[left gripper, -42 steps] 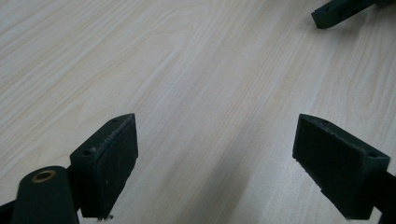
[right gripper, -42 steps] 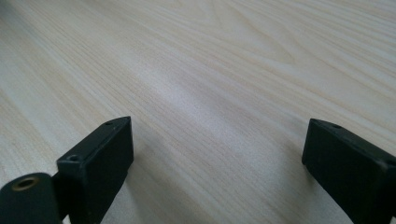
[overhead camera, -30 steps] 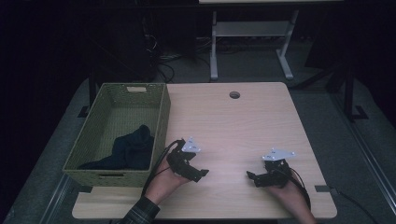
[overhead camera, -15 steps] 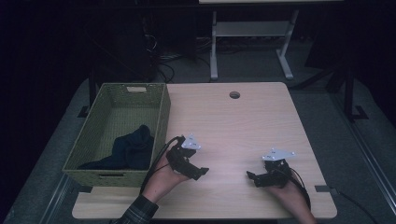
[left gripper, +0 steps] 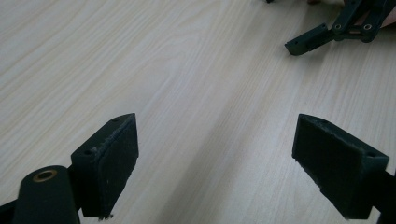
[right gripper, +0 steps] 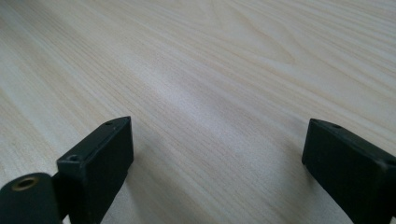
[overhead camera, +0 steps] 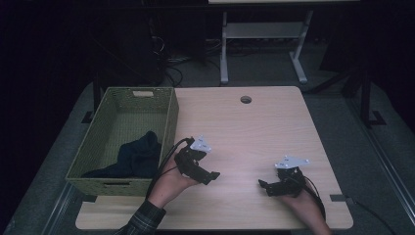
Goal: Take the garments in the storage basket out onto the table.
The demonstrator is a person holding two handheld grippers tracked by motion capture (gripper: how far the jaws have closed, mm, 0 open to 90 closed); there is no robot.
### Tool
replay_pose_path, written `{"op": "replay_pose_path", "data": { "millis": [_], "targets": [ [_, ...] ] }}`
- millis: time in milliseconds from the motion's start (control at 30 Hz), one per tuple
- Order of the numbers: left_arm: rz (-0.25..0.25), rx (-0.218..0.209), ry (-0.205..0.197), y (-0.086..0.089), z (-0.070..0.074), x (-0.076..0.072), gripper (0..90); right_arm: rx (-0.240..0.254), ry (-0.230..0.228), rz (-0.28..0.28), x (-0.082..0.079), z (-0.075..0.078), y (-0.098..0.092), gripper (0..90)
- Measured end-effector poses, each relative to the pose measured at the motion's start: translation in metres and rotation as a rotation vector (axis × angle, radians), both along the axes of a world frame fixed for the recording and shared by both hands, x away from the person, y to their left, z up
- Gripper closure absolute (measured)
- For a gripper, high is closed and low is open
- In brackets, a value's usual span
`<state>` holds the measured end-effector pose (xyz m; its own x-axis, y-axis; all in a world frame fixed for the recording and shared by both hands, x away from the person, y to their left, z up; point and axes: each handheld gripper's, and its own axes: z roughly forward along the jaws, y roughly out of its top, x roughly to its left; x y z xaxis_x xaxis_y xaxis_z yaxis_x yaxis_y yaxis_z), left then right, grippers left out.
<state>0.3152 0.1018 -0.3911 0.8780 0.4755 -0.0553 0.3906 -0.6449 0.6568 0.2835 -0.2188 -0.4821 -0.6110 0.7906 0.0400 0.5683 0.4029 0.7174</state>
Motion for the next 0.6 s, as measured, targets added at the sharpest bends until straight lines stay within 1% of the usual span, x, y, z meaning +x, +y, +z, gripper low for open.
{"op": "replay_pose_path", "data": {
  "millis": [33, 100, 167, 200, 300, 333, 400, 433, 500, 533, 600],
  "targets": [
    [-0.002, 0.002, 0.004, 0.000, 0.002, 0.000, 14.3, 0.000, 0.000, 0.000, 0.000, 0.000, 0.000, 8.5],
    [-0.007, 0.001, 0.000, 0.001, 0.003, 0.001, 14.3, 0.000, 0.000, 0.000, 0.000, 0.000, 0.000, 8.5],
    [-0.005, -0.006, 0.007, 0.001, 0.005, 0.001, 14.4, -0.001, 0.000, 0.001, 0.000, 0.000, 0.000, 8.6],
    [-0.014, 0.001, 0.008, 0.002, 0.007, 0.003, 14.4, 0.000, 0.000, 0.000, 0.000, 0.000, 0.000, 8.6],
    [-0.015, 0.002, 0.014, 0.002, 0.008, 0.004, 14.4, 0.000, 0.000, 0.000, 0.000, 0.000, 0.000, 8.6],
    [-0.020, 0.009, 0.015, 0.003, 0.009, 0.006, 14.3, -0.001, 0.000, 0.000, 0.000, 0.000, 0.000, 8.6],
    [-0.017, 0.006, 0.018, 0.004, 0.011, 0.007, 14.3, -0.001, 0.000, 0.000, 0.000, 0.000, 0.000, 8.6],
    [-0.019, 0.007, 0.013, 0.005, 0.012, 0.008, 14.3, 0.000, 0.000, 0.002, 0.000, 0.000, 0.000, 8.6],
    [-0.013, -0.003, 0.020, 0.006, 0.014, 0.009, 14.3, 0.000, -0.001, 0.006, 0.000, 0.000, -0.001, 8.6],
    [-0.022, 0.005, 0.019, 0.007, 0.016, 0.010, 14.3, -0.003, -0.001, 0.007, 0.000, 0.000, -0.001, 8.6],
    [-0.023, 0.005, 0.020, 0.008, 0.017, 0.011, 14.3, 0.000, 0.001, 0.005, 0.000, 0.000, -0.001, 8.6]
  ]
}}
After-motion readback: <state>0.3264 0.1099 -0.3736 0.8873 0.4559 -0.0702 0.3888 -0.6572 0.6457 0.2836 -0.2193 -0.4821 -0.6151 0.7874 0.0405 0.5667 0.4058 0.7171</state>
